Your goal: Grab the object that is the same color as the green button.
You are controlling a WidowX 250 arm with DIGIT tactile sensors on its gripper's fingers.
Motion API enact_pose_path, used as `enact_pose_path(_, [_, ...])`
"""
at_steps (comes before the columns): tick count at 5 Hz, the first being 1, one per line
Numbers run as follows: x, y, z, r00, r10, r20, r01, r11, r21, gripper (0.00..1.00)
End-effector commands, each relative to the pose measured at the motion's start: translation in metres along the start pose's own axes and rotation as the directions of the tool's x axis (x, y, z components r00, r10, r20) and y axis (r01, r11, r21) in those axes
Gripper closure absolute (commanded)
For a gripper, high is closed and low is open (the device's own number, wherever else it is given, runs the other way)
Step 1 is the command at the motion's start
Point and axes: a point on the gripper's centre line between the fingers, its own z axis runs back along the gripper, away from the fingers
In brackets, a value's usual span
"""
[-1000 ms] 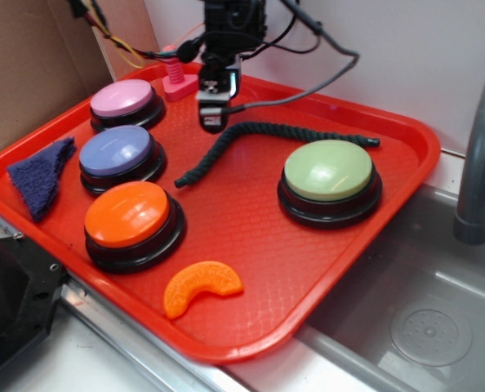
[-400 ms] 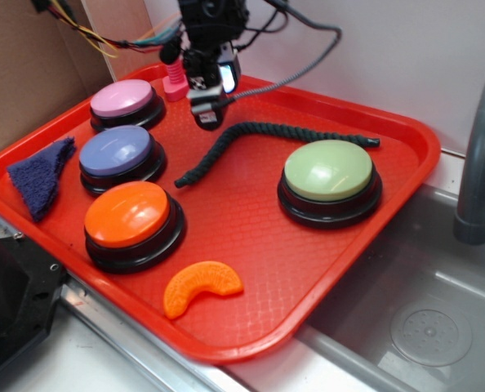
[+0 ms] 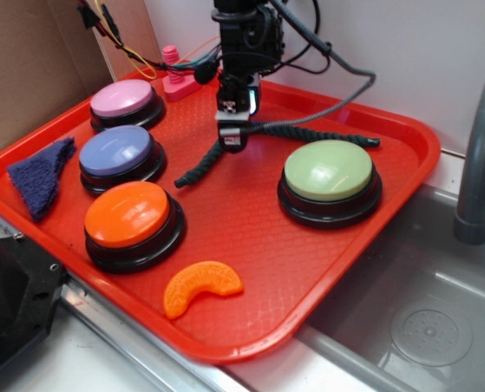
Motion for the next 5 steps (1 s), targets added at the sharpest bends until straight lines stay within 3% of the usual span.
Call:
enact_pose_path(1, [0.002,-0.001,-0.011,0.999,0.047,-0.012,-0.047,0.999,0.012,0.14])
enact_pose_path(2, [-0.005,0.004,-0.031,0.993,0.083,-0.088,-0.083,0.997,0.009,1.00])
enact_pose_path(4, [-0.013,0.006,-0.032,0.968,0.177,-0.179,-0.172,0.984,0.045,1.00])
enact_pose_path(5, [-0.023,0.004,-0.002,0.882,0.427,-0.199,-0.415,0.904,0.100,1.00])
